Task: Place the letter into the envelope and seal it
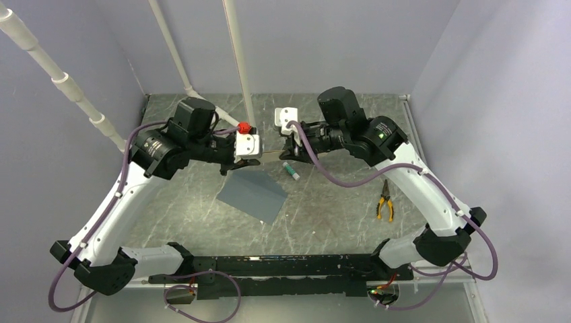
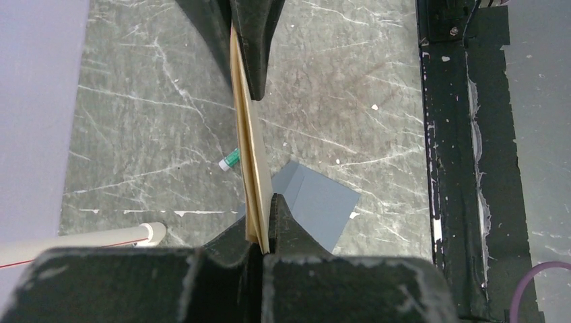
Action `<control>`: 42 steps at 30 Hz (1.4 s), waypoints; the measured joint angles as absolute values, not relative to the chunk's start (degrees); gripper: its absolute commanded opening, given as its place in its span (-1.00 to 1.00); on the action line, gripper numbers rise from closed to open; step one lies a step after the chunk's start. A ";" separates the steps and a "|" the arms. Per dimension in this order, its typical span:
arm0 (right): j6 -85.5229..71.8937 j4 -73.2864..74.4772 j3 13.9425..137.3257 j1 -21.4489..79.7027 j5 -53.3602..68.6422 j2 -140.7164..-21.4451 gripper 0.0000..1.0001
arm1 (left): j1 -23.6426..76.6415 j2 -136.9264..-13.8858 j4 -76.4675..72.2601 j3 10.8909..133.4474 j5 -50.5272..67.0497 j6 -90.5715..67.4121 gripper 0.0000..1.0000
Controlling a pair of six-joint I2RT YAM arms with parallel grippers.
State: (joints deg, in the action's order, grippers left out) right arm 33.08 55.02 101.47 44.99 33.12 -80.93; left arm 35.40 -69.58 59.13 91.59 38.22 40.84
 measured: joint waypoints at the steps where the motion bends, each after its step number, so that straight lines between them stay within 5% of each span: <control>1: 32.80 55.22 101.62 45.08 32.95 -80.88 -1.00 | 35.40 -69.47 59.11 91.64 38.33 40.86 -0.62; 3: 32.23 55.27 101.67 45.21 32.67 -80.53 -1.00 | 35.40 -69.19 58.89 91.64 38.37 40.66 0.04; 5: 30.98 54.54 101.43 45.34 31.99 -79.88 -1.00 | 35.40 -68.64 57.41 91.55 38.30 38.74 0.36; 14: 18.28 34.83 84.49 45.32 31.22 -64.45 -1.00 | 35.40 -59.72 36.53 84.14 39.44 22.41 0.84; 22: -1.93 0.78 66.41 45.32 30.98 -47.75 -1.00 | 35.40 -54.02 6.52 76.25 41.87 -1.15 0.77; 33: -21.74 -22.15 60.82 45.32 24.77 -49.95 -1.00 | 35.40 -64.07 -19.62 73.36 50.85 -31.33 0.69; 42: -26.30 -22.61 60.75 45.32 22.81 -52.45 -1.00 | 35.40 -65.10 -28.80 73.21 51.27 -41.80 -0.02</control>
State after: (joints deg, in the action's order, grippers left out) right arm -26.30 -22.61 60.75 45.32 22.81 -52.45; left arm 35.40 -65.10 -28.80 73.21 51.27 -41.80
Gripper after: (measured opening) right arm 0.010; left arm 0.575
